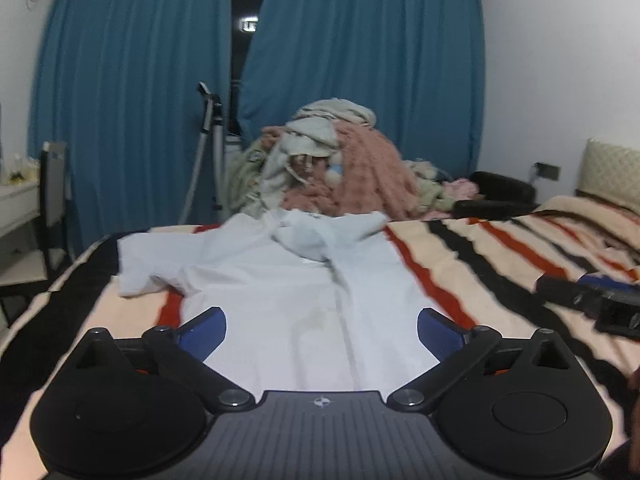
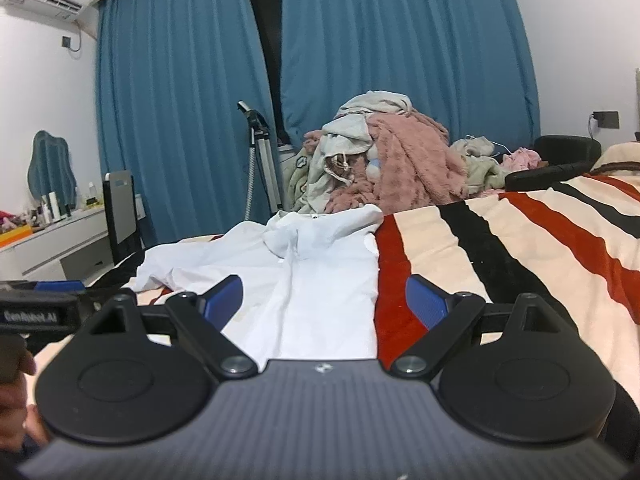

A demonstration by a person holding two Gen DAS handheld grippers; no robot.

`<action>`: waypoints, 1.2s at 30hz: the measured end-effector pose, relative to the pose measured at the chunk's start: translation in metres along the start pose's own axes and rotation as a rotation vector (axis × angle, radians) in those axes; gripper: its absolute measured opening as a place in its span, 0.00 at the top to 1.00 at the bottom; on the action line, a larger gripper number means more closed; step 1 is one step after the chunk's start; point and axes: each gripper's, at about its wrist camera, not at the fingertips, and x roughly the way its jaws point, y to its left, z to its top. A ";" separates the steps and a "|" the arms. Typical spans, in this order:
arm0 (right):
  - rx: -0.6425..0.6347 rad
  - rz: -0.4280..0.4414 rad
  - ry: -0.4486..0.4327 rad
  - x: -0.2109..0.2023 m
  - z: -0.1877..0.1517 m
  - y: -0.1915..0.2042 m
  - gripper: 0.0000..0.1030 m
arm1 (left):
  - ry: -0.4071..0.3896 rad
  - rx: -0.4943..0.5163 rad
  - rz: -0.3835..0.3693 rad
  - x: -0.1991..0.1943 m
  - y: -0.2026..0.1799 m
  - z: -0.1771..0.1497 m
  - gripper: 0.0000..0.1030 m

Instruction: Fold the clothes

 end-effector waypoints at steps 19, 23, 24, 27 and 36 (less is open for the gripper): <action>0.043 -0.058 0.014 -0.009 0.018 0.026 0.21 | 0.015 -0.081 0.046 -0.034 0.008 0.004 0.00; 0.062 0.002 0.033 -0.007 0.050 0.044 0.21 | 0.031 -0.088 0.043 -0.040 0.012 0.011 0.00; 0.037 0.026 0.048 -0.005 0.060 0.051 0.21 | 0.045 -0.095 0.048 -0.038 0.013 0.013 0.00; 0.000 0.033 0.046 -0.001 0.086 0.062 0.21 | 0.081 -0.114 0.049 -0.021 0.016 0.020 0.00; 0.144 -0.009 -0.008 0.027 0.091 0.021 0.08 | 0.165 -0.099 0.053 0.085 0.014 0.044 0.00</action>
